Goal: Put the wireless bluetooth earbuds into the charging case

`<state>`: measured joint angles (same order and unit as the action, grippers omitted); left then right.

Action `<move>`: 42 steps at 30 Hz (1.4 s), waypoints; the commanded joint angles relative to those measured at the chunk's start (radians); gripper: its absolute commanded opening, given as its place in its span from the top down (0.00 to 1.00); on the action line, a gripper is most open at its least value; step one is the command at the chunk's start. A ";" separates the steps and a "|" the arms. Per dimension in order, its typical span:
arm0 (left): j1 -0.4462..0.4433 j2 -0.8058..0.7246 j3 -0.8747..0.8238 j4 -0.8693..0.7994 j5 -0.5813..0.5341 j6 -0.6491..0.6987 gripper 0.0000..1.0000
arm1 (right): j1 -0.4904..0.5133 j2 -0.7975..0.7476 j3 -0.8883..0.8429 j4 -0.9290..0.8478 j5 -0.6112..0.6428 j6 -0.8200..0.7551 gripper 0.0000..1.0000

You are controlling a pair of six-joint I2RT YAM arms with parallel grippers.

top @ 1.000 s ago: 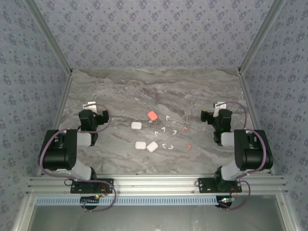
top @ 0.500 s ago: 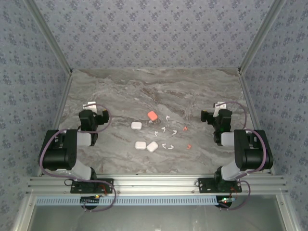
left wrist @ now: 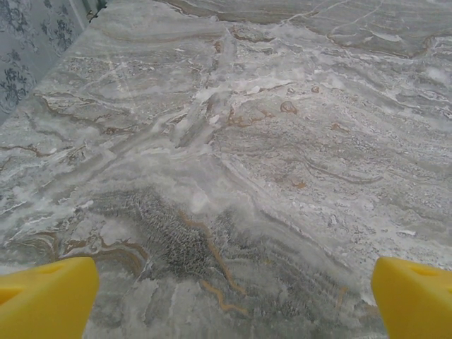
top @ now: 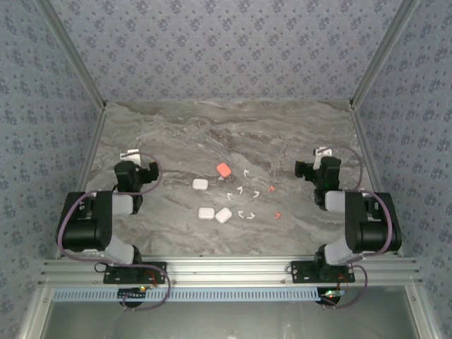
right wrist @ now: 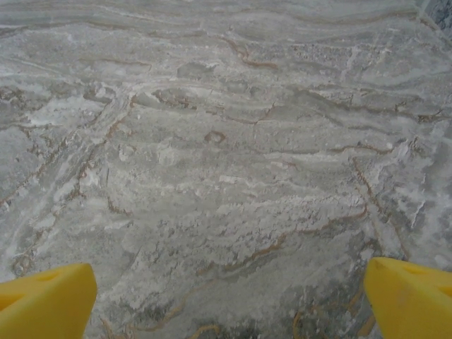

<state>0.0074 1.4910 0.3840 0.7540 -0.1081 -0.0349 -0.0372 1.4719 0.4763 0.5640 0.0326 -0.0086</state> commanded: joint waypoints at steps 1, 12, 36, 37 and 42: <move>0.002 -0.144 0.050 -0.116 0.015 -0.004 0.01 | -0.017 -0.105 0.160 -0.336 -0.024 0.029 0.00; 0.002 -0.353 0.321 -0.751 0.104 -0.332 0.01 | 0.079 -0.298 0.366 -0.946 0.003 0.147 0.00; -0.064 -0.325 0.352 -1.068 0.333 -0.504 0.01 | 0.695 0.565 1.219 -1.375 0.097 0.171 0.22; -0.064 -0.325 0.352 -1.068 0.332 -0.502 0.01 | 0.698 0.593 1.245 -1.380 0.092 0.170 0.23; -0.063 -0.319 0.354 -1.068 0.328 -0.492 0.01 | 0.731 0.705 1.347 -1.406 0.090 0.156 0.28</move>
<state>-0.0536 1.1675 0.7139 -0.2935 0.2024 -0.5289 0.6739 2.1345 1.7580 -0.7731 0.1169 0.1642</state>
